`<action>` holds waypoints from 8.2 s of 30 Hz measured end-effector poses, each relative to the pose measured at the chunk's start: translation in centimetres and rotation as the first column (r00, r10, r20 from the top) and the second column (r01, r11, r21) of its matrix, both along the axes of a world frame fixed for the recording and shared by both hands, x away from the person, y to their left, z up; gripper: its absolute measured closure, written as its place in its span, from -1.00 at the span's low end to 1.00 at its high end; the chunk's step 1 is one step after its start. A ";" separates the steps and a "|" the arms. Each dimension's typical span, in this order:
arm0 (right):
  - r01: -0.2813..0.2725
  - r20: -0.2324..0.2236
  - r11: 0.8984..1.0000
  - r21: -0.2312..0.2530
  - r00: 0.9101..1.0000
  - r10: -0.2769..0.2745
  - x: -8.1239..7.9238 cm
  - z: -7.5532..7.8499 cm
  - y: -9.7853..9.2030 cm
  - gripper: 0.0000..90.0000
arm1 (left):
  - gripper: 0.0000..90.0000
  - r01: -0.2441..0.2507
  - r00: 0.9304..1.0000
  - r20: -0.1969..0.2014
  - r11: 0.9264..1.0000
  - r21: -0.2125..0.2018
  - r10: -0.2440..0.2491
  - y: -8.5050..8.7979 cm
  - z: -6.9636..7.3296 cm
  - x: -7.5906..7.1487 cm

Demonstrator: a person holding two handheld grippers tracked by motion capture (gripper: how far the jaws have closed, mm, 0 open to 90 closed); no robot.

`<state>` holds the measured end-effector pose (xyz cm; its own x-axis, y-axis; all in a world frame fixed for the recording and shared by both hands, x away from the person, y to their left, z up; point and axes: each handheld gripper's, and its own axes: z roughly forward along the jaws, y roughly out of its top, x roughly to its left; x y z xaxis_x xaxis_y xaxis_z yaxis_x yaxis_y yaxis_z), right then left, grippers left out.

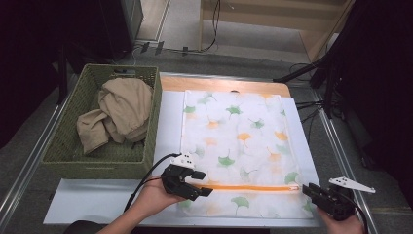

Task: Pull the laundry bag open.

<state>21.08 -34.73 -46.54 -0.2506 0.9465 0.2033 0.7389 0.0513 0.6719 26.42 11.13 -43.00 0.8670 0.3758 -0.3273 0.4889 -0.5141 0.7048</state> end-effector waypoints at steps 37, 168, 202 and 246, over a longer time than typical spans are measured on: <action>-0.020 -0.091 0.999 0.045 0.996 0.024 1.5 -0.3 1.2 0.88 | -0.13 -0.023 0.999 0.033 1.000 0.004 0.022 0.0 -0.6 0.6; -0.476 0.121 0.861 0.181 0.879 0.461 2.0 5.0 19.2 0.90 | 1.00 0.051 0.996 -0.065 0.998 -0.035 -0.053 -3.4 -1.0 1.4; -0.386 0.134 0.897 0.214 0.921 0.365 0.4 5.7 15.3 0.91 | 1.00 0.023 0.997 -0.068 0.999 0.042 -0.020 -4.7 -1.2 2.6; -0.366 0.089 0.909 0.198 0.930 0.355 0.8 4.4 13.8 0.90 | 1.00 0.067 0.997 -0.040 0.993 0.095 -0.063 -8.1 -1.6 2.6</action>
